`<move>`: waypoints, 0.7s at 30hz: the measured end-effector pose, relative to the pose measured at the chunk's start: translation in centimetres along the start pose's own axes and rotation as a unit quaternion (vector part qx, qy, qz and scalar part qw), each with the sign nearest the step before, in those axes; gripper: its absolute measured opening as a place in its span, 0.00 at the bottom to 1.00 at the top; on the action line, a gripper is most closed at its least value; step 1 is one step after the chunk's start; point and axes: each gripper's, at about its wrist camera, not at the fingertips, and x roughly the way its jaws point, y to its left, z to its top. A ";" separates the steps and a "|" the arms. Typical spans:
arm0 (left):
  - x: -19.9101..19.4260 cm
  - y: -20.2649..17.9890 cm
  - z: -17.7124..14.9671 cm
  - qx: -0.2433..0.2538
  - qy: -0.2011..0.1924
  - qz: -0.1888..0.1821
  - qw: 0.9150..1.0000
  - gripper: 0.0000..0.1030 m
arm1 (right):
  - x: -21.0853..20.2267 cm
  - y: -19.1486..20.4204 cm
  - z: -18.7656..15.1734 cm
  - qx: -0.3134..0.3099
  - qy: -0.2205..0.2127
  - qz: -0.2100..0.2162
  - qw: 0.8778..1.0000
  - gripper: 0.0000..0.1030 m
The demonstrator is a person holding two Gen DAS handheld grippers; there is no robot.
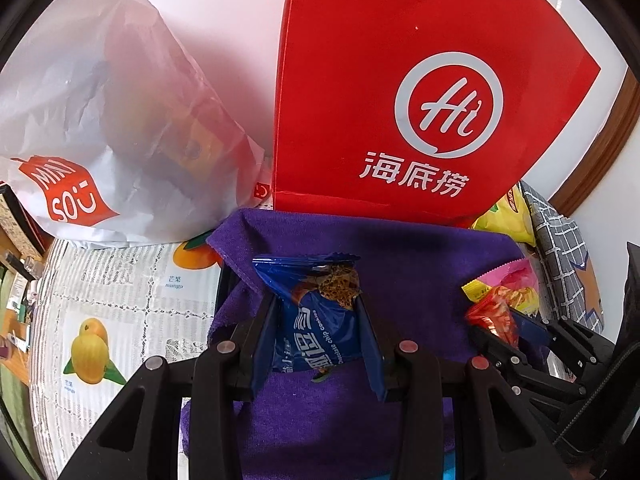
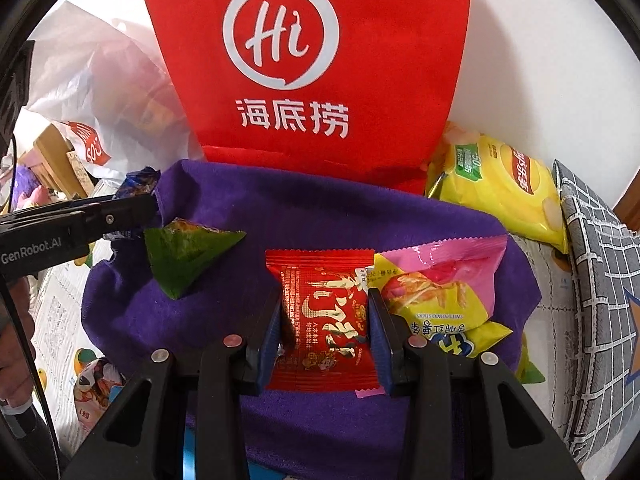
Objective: Organize snacks
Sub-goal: 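Lower the red packet onto the towel with the right tool while the left tool lowers the blue packet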
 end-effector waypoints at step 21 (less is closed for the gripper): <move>0.8 -0.3 -0.4 0.008 0.018 -0.002 1.000 0.36 | -4.7 -0.3 1.0 0.007 -0.058 0.010 0.998 0.48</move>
